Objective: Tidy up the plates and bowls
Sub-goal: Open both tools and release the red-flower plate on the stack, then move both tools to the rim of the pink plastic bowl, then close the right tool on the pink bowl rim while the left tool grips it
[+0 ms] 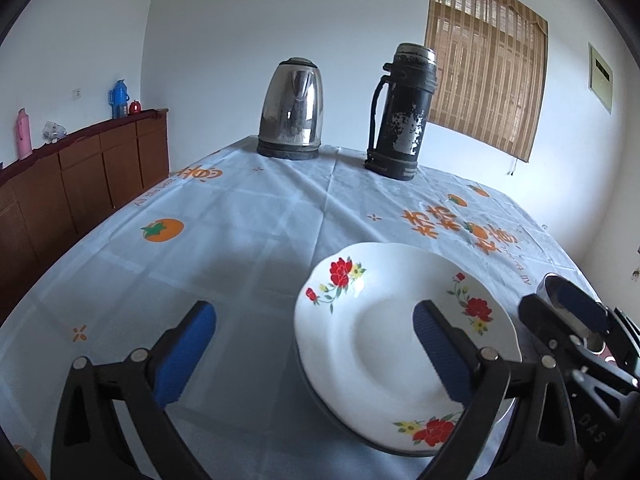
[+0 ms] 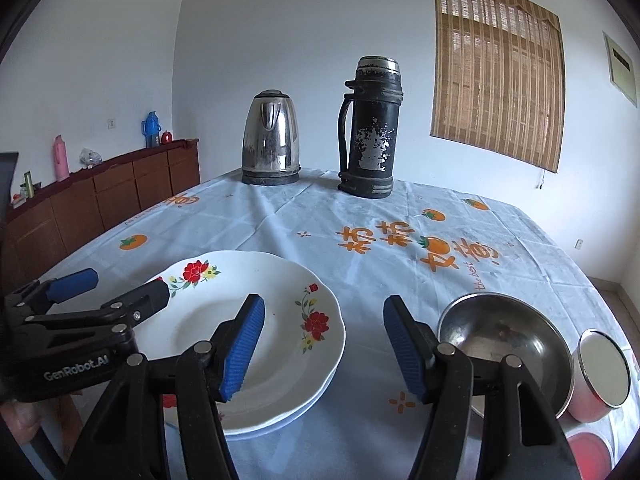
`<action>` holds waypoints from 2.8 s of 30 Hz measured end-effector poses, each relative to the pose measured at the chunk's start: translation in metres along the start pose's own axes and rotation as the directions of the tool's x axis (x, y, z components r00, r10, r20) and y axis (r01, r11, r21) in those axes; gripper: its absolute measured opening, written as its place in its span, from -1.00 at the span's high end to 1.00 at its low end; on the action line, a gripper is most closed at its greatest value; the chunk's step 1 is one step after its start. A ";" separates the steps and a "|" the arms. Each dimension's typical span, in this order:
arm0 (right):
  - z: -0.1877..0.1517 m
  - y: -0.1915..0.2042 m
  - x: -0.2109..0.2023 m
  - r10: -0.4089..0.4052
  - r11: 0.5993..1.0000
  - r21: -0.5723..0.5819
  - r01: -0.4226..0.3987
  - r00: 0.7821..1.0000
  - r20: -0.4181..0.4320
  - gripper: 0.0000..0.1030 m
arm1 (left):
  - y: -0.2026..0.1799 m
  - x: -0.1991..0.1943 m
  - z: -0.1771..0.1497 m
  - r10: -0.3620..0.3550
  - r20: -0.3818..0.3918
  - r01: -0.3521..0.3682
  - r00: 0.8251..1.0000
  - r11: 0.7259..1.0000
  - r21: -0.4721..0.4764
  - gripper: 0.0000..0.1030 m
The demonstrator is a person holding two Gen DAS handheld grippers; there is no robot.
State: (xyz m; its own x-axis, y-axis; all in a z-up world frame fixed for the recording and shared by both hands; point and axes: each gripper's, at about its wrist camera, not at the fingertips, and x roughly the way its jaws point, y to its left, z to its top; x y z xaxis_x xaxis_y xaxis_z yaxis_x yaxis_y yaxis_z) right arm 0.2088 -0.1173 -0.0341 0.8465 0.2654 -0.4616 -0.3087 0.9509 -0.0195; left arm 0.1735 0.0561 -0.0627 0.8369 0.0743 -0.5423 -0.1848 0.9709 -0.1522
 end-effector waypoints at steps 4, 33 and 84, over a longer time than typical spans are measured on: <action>-0.005 -0.009 -0.027 0.027 0.999 0.018 -0.027 1.000 0.012 -0.24 | 0.003 -0.002 0.000 0.002 0.011 -0.002 1.000 1.000 -0.014 -0.96; -0.089 -0.170 -0.138 -0.129 0.979 0.134 0.151 0.979 -0.157 0.18 | -0.187 -0.074 -0.057 -0.356 -0.179 0.392 0.917 0.887 0.243 -0.80; -0.061 -0.196 -0.141 0.002 0.969 0.247 0.022 0.995 -0.097 0.71 | -0.234 -0.084 -0.037 -0.477 -0.256 0.536 0.841 0.801 0.266 0.68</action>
State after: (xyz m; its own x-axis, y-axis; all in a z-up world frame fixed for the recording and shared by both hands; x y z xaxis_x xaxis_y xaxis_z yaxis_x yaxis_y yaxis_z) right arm 0.1229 -0.3506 -0.0196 0.7996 0.2503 -0.5458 -0.1728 0.9664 0.1901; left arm 0.1272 -0.1856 -0.0122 0.6598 -0.4588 -0.5950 0.4374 0.8785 -0.1924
